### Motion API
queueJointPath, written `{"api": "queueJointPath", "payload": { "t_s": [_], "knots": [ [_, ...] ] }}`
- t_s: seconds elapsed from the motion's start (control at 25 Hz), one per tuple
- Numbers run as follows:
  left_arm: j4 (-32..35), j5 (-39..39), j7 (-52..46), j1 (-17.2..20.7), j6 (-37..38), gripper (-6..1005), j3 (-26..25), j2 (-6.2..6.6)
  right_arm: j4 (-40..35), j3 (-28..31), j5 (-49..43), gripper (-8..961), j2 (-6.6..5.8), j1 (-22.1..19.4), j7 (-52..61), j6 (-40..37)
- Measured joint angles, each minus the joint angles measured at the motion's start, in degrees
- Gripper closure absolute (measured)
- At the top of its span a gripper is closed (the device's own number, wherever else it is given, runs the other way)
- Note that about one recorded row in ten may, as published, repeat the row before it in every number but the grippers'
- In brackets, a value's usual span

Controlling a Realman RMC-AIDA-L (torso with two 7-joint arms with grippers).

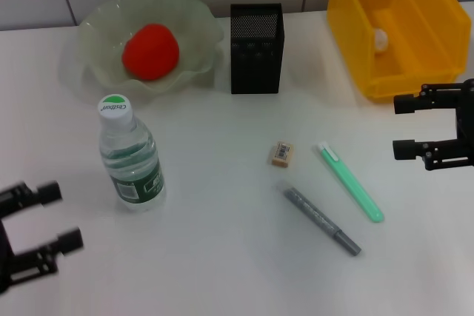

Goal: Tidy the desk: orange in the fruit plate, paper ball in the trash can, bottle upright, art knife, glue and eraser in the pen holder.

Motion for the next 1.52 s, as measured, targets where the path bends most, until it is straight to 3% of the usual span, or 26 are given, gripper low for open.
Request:
{"api": "queueJointPath", "payload": {
  "t_s": [0.28, 0.4, 0.44, 0.52, 0.64, 0.72, 0.76, 0.84, 1.12, 1.32, 1.52],
  "knots": [
    [-8.3, 3.6, 7.4, -0.8, -0.6, 223, 0.1, -0.42, -4.5, 0.4, -0.3, 209, 0.57, -0.1, 7.3, 1.3],
    [-9.4, 3.6, 8.9, -0.9, -0.9, 223, 0.3, -0.36, -11.1, -0.6, -0.7, 209, 1.76, -0.2, 13.9, 1.7],
    [-9.5, 3.7, 9.7, -1.0, -0.9, 223, 0.4, -0.36, -16.3, -2.0, -2.0, 209, 2.76, -0.1, 18.4, 1.7],
    [-9.6, 3.9, 10.1, -1.0, -0.9, 223, 0.4, -0.36, -18.7, -2.8, -3.1, 209, 3.18, 0.1, 20.6, 1.8],
    [-9.7, 4.7, 11.0, -1.0, -1.0, 223, 0.5, -0.40, -25.7, -7.3, -8.0, 210, 4.01, 1.3, 29.8, 1.8],
    [-10.1, 5.4, 12.0, -1.0, -1.0, 223, 0.5, -0.44, -30.0, -13.6, -14.1, 210, 4.16, 3.4, 39.3, 1.9],
    [-10.6, 5.7, 12.7, -1.0, -1.0, 223, 0.5, -0.45, -30.0, -13.6, -14.1, 210, 4.16, 3.4, 39.3, 1.9],
    [-11.0, 6.0, 13.5, -1.0, -0.9, 223, 0.5, -0.45, -31.5, -19.7, -20.5, 210, 4.07, 6.4, 47.8, 1.8],
    [-13.1, 6.6, 17.4, -1.0, -0.4, 223, 0.1, -0.44, -26.7, -23.7, -30.8, 210, 4.25, 14.4, 59.5, 3.6],
    [-13.7, 6.6, 18.5, -1.2, -0.3, 224, 0.2, -0.48, -14.7, -23.9, -40.3, 210, 3.95, 22.6, 65.5, 7.5],
    [-14.2, 6.3, 18.6, -1.7, -0.2, 224, 0.3, -0.49, -5.7, -28.3, -43.9, 210, 4.48, 26.4, 67.9, 13.8]
  ]
}}
